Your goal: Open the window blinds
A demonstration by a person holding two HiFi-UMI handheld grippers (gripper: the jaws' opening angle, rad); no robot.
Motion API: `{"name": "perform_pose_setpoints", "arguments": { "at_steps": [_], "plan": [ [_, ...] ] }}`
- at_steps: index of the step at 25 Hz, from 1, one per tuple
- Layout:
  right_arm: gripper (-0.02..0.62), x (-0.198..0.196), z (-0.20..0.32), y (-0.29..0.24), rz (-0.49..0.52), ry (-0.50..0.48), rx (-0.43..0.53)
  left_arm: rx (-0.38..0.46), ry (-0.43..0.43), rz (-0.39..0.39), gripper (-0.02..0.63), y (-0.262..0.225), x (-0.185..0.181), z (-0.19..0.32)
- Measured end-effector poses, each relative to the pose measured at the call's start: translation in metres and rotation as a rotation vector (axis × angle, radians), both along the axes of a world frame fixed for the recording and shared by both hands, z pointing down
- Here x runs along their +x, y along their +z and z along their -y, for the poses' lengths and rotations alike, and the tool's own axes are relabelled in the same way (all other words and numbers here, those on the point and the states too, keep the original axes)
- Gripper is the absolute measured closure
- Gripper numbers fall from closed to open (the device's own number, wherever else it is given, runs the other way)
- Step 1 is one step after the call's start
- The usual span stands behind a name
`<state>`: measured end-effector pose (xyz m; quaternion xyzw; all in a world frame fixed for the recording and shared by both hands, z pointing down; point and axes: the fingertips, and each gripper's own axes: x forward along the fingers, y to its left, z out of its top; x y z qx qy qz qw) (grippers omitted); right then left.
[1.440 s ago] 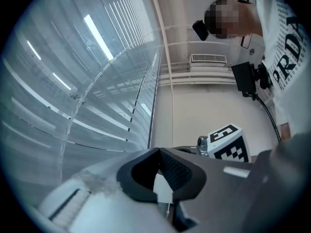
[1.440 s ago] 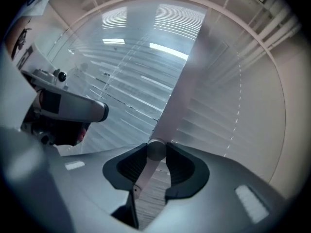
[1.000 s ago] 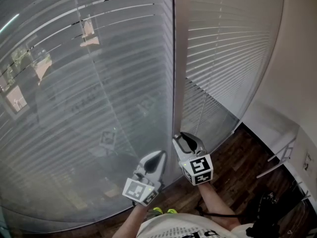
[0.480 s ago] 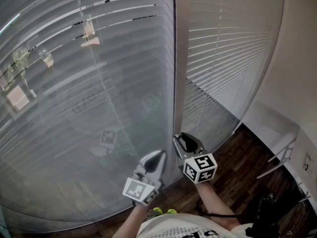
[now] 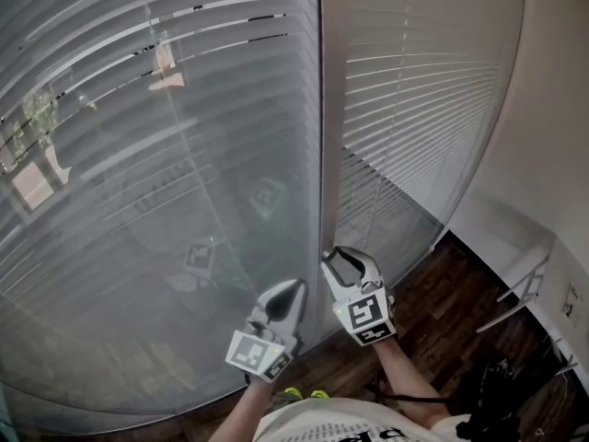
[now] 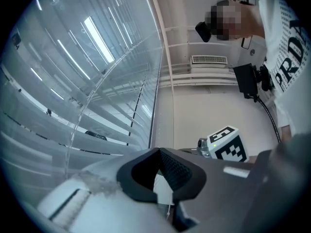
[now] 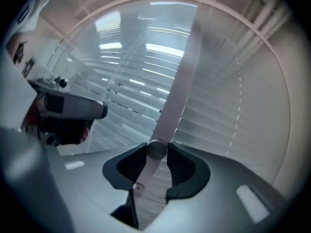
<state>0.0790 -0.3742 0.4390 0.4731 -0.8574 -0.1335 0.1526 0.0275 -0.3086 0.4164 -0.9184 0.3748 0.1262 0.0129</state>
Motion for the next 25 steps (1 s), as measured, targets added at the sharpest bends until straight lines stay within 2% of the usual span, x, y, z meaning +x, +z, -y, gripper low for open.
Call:
{"name": "perform_pose_setpoints", "arguments": {
  "at_steps": [3, 11, 17, 25],
  "plan": [
    [0.466, -0.005, -0.003, -0.003, -0.194, -0.017, 0.086, 0.008, 0.003, 0.003, 0.614, -0.002, 0.001, 0.001],
    [0.468, -0.009, 0.000, 0.006, -0.583, -0.013, 0.241, -0.005, 0.006, 0.020, 0.614, -0.005, 0.008, -0.001],
    [0.472, -0.009, 0.002, 0.006, -0.584, 0.001, 0.272, -0.001, 0.015, 0.015, 0.614, -0.003, 0.009, 0.000],
    [0.474, -0.008, 0.002, 0.005, -0.498, 0.005, 0.240, 0.002, 0.009, 0.026, 0.614, -0.001, 0.008, 0.001]
  ]
}}
